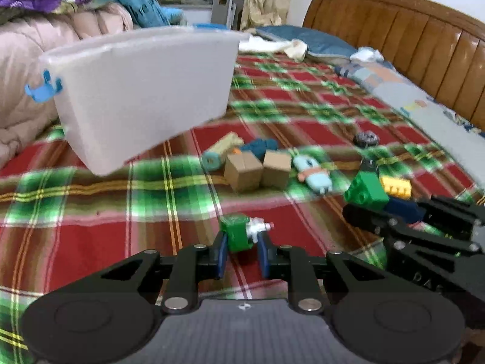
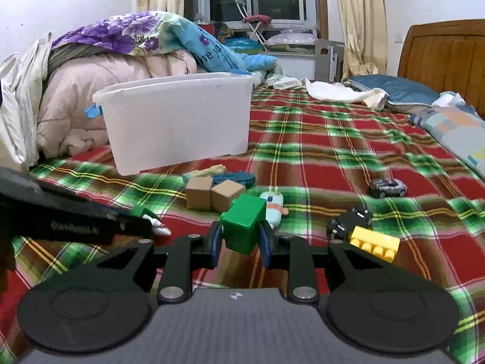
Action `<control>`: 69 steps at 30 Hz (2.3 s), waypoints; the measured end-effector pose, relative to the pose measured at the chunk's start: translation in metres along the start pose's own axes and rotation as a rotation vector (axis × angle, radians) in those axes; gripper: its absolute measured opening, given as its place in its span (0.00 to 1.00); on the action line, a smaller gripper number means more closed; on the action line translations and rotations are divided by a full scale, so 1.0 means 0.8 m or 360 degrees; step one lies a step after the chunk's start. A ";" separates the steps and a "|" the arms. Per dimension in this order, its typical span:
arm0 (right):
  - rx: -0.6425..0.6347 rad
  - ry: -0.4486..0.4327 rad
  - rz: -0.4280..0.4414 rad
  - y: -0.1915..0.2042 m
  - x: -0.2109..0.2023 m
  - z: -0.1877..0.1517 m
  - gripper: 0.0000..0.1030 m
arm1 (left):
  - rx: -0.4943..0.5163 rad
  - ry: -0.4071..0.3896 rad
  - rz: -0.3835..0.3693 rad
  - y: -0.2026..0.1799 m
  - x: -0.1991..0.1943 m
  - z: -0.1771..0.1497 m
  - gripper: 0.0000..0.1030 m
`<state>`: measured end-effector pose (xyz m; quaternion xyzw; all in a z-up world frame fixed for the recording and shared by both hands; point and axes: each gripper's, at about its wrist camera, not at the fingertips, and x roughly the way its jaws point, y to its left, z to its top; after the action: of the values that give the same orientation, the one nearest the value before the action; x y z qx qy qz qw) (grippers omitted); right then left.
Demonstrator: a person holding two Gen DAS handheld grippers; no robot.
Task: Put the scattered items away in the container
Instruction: 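Grasp the green figure with the left tool while the right tool grasps the green block, then carry the green figure and green block into the bin and release both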
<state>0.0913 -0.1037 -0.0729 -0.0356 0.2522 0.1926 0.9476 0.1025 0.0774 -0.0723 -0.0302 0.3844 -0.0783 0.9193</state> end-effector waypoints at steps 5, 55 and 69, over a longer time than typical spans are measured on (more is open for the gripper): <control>-0.0015 -0.0015 0.0008 0.002 -0.003 0.001 0.28 | 0.0000 0.0023 0.0005 0.001 0.008 -0.003 0.24; -0.0135 -0.0144 0.0244 0.082 0.187 0.207 0.36 | -0.0181 -0.0369 0.0497 0.135 0.010 0.214 0.42; -0.0166 -0.0299 0.0162 0.057 0.119 0.172 0.64 | -0.0139 -0.0367 0.0509 0.104 -0.008 0.196 0.69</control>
<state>0.2139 -0.0057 0.0015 -0.0538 0.1535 0.2557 0.9530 0.2195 0.1596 0.0326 -0.0173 0.2796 0.0895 0.9558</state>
